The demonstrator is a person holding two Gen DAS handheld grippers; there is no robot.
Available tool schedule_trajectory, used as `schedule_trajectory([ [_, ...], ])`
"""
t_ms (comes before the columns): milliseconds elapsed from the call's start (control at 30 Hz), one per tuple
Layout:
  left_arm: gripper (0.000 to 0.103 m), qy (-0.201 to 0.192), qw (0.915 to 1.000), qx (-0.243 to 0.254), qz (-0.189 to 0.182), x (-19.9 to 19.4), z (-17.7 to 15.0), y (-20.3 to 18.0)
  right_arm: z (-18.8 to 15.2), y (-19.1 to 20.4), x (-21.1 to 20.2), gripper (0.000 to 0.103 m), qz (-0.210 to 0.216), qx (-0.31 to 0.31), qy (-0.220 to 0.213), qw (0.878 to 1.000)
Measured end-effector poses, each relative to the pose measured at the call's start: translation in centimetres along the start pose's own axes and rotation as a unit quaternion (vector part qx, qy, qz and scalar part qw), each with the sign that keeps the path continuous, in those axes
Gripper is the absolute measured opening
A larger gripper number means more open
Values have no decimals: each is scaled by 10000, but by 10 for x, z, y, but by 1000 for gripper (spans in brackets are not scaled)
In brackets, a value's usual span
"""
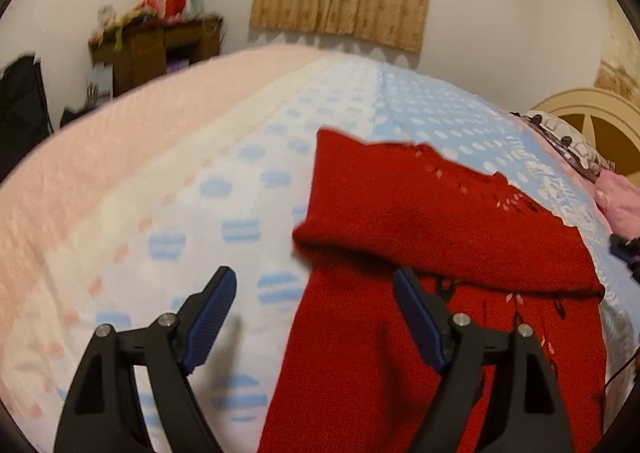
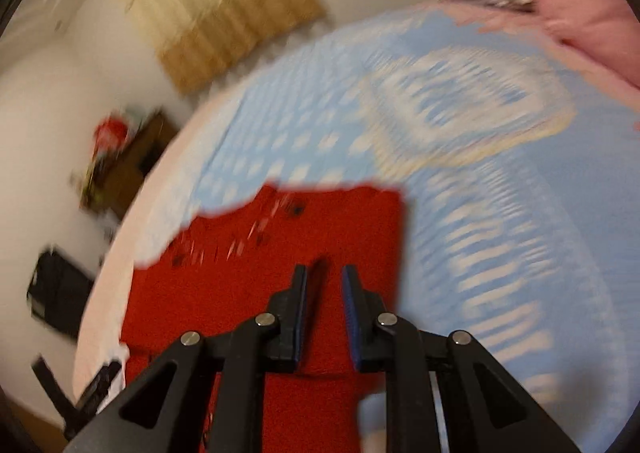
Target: Fold small clothes
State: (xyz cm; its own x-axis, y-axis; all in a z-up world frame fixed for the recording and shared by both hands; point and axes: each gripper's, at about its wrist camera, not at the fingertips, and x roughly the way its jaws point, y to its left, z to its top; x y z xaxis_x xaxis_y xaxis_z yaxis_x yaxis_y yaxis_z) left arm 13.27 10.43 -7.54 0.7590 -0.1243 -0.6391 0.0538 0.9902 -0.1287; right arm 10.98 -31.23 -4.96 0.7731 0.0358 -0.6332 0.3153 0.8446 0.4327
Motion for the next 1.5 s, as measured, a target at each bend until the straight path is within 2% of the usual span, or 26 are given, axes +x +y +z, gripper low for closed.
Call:
schedule_trajectory([
  [67, 83, -129, 9998, 132, -62, 0, 10, -9, 1, 8, -13, 18, -227, -287, -228, 9991],
  [100, 83, -157, 9997, 179, -64, 2, 13, -12, -1, 20, -13, 18, -279, -594, -192, 9977],
  [233, 83, -114, 9993, 349, -28, 17, 27, -32, -23, 71, 4, 18, -81, -1617, 175, 9867],
  [300, 83, 74, 9988, 449, 175, 32, 30, -38, -36, 93, 22, 18, -45, -2029, 381, 9784],
  [367, 83, 193, 9978, 517, 374, 43, 29, -39, -46, 101, 43, 18, -113, -2179, 636, 9738],
  [467, 83, 420, 9960, 523, 588, 56, 23, -34, -57, 89, 79, 18, -287, -1863, 1149, 9753],
  [533, 84, 617, 9950, 477, 617, 65, 18, -28, -57, 82, 82, 18, -162, -1660, 982, 9811],
  [567, 87, 603, 9957, 426, 567, 66, 17, -24, -57, 81, 82, 18, -157, -1612, 998, 9817],
  [633, 94, 567, 9958, 361, 623, 65, 16, -21, -57, 81, 82, 18, -187, -1585, 1025, 9818],
  [700, 95, 618, 9956, 289, 637, 63, 18, -17, -57, 85, 77, 18, -257, -1664, 1099, 9796],
  [733, 94, 625, 9956, 250, 650, 60, 18, -16, -55, 87, 73, 18, -283, -1668, 1075, 9797],
  [800, 94, 584, 9959, 223, 652, 51, 20, -13, -50, 89, 51, 18, -281, -1724, 720, 9820],
  [900, 94, 327, 9977, 205, 551, 37, 30, -10, -47, 96, 25, 18, -245, -2016, 307, 9787],
  [1000, 94, 110, 9985, 362, 396, 38, 48, -21, -48, 103, 24, 18, -128, -2114, 340, 9767],
  [1100, 94, 316, 9981, 435, 310, 64, 65, -34, -53, 108, 35, 18, -76, -2099, 466, 9766],
  [1200, 94, 771, 9945, 436, 551, 111, 69, -36, -59, 110, 45, 18, -25, -2074, 550, 9767],
  [1267, 103, 794, 9937, 439, 657, 125, 68, -31, -63, 110, 58, 18, -17, -2077, 695, 9757],
  [1300, 103, 695, 9934, 311, 860, 128, 70, -23, -66, 109, 64, 18, -45, -2060, 789, 9754],
  [1367, 103, 809, 9866, 44, 1418, 135, 74, -8, -70, 103, 79, 18, -90, -1952, 998, 9756],
  [1433, 103, 969, 9874, -529, 1132, 143, 76, 14, -70, 99, 81, 18, 27, -1845, 856, 9791],
  [1500, 103, 957, 9877, -487, 1133, 145, 78, 16, -68, 98, 86, 18, 54, -1794, 844, 9801],
])
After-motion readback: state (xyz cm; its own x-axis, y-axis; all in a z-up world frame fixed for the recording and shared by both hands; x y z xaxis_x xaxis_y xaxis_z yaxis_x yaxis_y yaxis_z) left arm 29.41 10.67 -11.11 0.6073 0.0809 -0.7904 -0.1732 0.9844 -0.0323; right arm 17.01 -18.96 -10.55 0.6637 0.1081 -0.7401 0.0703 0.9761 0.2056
